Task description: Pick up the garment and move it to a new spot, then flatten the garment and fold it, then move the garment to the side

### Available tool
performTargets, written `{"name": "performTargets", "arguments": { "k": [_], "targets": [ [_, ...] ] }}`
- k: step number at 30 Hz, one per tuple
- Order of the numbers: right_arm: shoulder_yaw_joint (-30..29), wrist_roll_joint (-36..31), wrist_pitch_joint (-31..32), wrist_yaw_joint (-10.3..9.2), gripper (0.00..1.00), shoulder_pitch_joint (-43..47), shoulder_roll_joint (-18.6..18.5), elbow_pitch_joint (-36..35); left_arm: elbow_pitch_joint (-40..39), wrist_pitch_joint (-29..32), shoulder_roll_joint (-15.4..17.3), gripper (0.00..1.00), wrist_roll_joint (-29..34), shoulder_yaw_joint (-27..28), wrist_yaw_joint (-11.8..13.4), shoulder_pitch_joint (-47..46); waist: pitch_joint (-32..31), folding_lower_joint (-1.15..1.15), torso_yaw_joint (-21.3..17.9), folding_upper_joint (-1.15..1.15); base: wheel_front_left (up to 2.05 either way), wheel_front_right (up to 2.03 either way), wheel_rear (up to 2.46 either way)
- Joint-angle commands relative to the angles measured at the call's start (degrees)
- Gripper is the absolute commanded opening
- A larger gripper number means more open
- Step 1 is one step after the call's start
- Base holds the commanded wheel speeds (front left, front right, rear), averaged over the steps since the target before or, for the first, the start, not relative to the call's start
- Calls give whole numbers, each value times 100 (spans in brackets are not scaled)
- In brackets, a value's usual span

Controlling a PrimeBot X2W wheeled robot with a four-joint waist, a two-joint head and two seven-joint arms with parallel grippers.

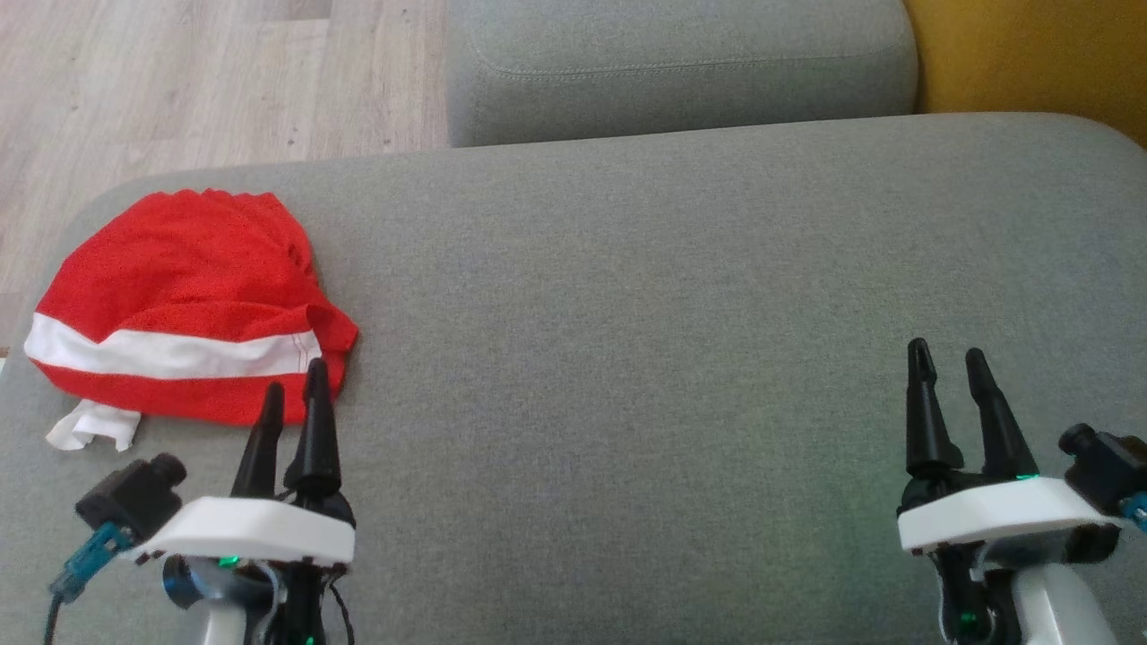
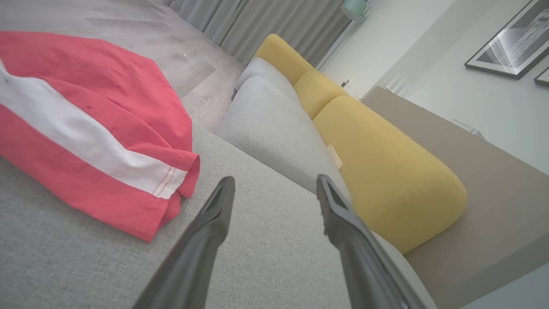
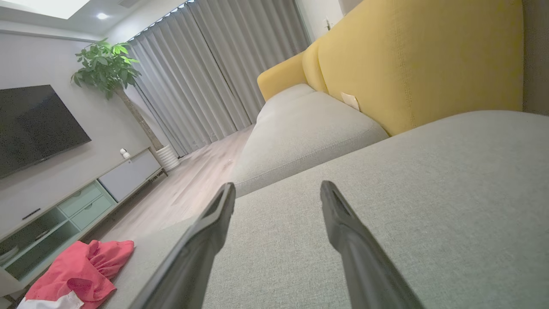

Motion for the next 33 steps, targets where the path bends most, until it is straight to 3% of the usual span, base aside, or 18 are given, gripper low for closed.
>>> {"name": "performTargets", "arguments": {
  "k": [1, 18, 33],
  "targets": [
    [127, -259, -109, -3, 100, -230, -38, -265, -266, -83, 73, 100, 277, 47, 40, -161, -2, 0, 7, 0, 0, 0, 0],
    [293, -1695, -397, -3, 100, -144, -44, -222, -51, -368, 296, 100, 2053, -548, 415, -117, -7, 0, 13, 0, 0, 0, 0],
    [340, -2966, -650, -4, 100, -208, -49, -174, -25, -619, 501, 100, 2995, -1044, 876, -215, -4, 0, 38, 0, 0, 0, 0]
  ]
}}
